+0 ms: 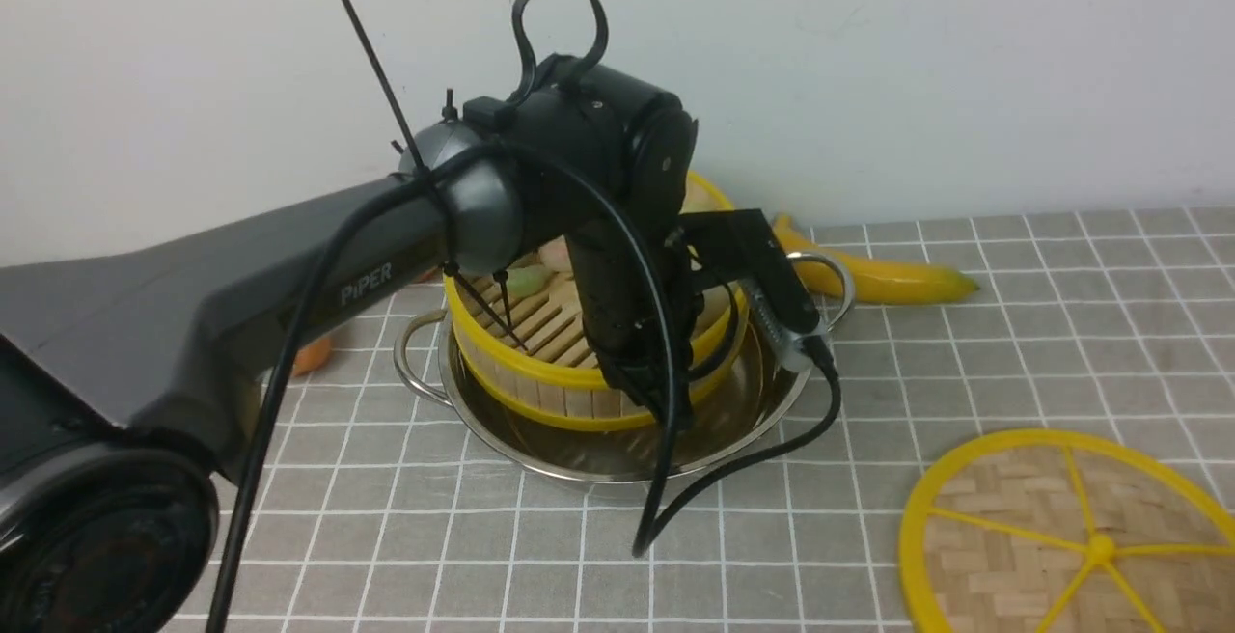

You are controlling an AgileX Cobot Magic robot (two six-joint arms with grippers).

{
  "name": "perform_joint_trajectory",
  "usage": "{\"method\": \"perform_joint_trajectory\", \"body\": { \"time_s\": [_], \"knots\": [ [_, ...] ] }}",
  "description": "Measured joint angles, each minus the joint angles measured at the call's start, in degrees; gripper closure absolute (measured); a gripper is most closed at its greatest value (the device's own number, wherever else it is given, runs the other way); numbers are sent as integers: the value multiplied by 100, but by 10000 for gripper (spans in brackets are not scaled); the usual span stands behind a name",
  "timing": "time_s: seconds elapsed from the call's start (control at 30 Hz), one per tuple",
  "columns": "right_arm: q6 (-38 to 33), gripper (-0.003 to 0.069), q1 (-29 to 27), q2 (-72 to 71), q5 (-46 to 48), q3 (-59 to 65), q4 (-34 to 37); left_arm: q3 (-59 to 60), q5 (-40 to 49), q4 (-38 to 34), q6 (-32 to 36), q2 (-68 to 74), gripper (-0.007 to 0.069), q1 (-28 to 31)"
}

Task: Place the steamer in the pot on the grey tablecloth, and put the lid on the steamer.
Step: 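Place the bamboo steamer basket with dumplings into the steel pot with the left gripper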

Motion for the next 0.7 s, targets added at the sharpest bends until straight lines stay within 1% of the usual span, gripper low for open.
{"method": "perform_joint_trajectory", "body": {
  "time_s": [0.13,0.37,0.7],
  "knots": [
    [0,416,0,0,0,0,0,-12,-6,-190,25,12,585,29],
    [0,416,0,0,0,0,0,-12,66,-884,166,115,584,29],
    [0,416,0,0,0,0,0,-12,16,-903,166,127,584,40]
  ]
}}
